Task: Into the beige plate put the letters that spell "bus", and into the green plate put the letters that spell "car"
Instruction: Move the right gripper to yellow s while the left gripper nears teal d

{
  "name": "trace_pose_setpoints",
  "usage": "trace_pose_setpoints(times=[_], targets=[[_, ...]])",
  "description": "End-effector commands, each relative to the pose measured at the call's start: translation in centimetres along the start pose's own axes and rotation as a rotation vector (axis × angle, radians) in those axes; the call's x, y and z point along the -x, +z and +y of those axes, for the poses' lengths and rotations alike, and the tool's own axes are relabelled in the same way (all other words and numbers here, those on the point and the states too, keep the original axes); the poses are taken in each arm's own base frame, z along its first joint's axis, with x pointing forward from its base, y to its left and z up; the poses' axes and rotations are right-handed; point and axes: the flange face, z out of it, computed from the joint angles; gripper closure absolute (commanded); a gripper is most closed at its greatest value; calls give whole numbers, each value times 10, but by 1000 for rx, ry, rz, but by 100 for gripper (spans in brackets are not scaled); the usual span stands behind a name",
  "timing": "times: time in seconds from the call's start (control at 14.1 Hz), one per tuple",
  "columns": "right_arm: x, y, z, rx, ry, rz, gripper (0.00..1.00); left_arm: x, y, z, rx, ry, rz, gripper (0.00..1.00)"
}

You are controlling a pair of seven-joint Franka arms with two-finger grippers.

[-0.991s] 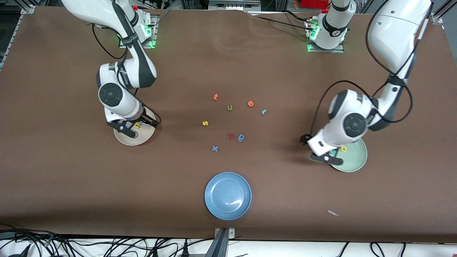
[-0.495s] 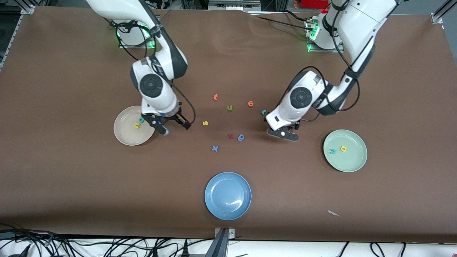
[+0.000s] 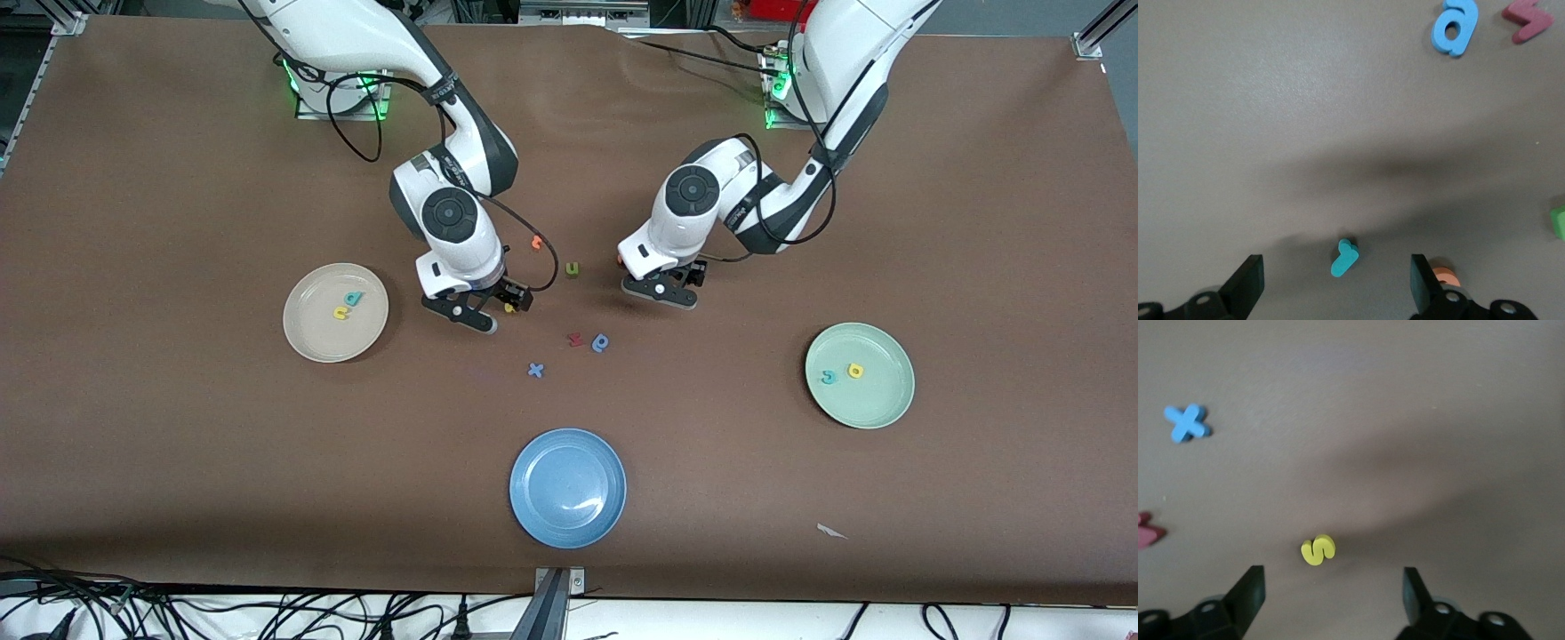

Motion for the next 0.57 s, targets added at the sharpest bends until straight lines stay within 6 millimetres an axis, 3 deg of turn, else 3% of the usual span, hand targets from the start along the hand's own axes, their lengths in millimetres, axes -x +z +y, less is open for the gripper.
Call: trace_pose_setpoints(times=[0.0,0.07,0.5], targets=[[2,10,-9,-13,-114,14,42,11,2,-1,-31,-7,35,8],[4,13,-9,-9,-130,12,49,11,2,-1,-31,-10,35,10],[8,29,-14,-29,-152,32,50,15,18,11,-15,-39,17,26]])
